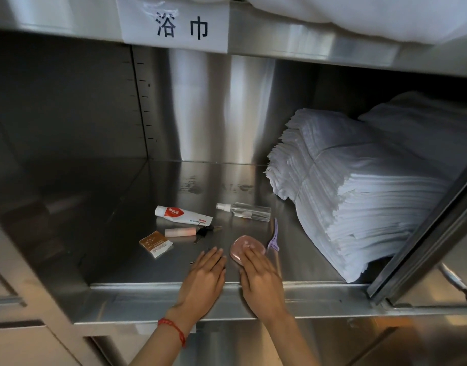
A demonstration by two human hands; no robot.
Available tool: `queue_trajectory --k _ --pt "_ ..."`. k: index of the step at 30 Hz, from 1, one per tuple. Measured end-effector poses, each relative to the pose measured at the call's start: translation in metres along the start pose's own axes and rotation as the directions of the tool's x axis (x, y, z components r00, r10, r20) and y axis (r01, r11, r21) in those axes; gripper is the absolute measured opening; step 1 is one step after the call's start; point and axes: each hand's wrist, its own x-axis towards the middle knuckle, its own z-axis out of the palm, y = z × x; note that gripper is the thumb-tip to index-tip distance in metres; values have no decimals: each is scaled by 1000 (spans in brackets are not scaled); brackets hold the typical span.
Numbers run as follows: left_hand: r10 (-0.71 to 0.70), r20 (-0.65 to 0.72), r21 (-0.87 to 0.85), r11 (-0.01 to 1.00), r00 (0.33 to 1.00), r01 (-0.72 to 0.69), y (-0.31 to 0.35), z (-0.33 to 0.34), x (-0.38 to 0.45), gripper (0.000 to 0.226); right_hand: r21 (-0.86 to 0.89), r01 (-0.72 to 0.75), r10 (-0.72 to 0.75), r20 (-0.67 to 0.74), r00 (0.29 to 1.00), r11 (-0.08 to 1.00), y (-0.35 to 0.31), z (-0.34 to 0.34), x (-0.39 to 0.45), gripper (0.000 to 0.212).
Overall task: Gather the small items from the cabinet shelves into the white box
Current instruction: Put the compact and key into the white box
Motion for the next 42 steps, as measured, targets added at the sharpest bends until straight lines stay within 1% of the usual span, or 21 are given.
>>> queue_trajectory --k 6,10,17,25,29,35,42 --pt "0 -23 38 999 1000 1 6 -7 -11 44 21 19 -19 -4 1000 1000 -4 -7 -11 50" --pt "-3 -34 33 999 999 4 8 -7 -17 44 27 33 -34 5 999 999 -4 -12 -17 52" --pt "10 -23 49 999 1000 -9 14 -11 -22 48 35 60 -61 27 998 998 -1 -18 -23 54" --pt "-71 -34 43 996 997 73 17 -13 -24 52 34 91 -92 34 995 995 6 -19 -26 59" --pt "-104 -15 51 993 994 105 14 -13 -28 52 38 84 -86 47 995 996 8 -17 -26 57" --pt "-84 12 3 996 996 84 8 -10 -28 53 50 74 -77 55 996 996 9 -12 -25 56" --pt "-42 13 -13 999 999 42 5 -12 -30 58 44 73 -74 18 997 996 6 -12 -25 56"
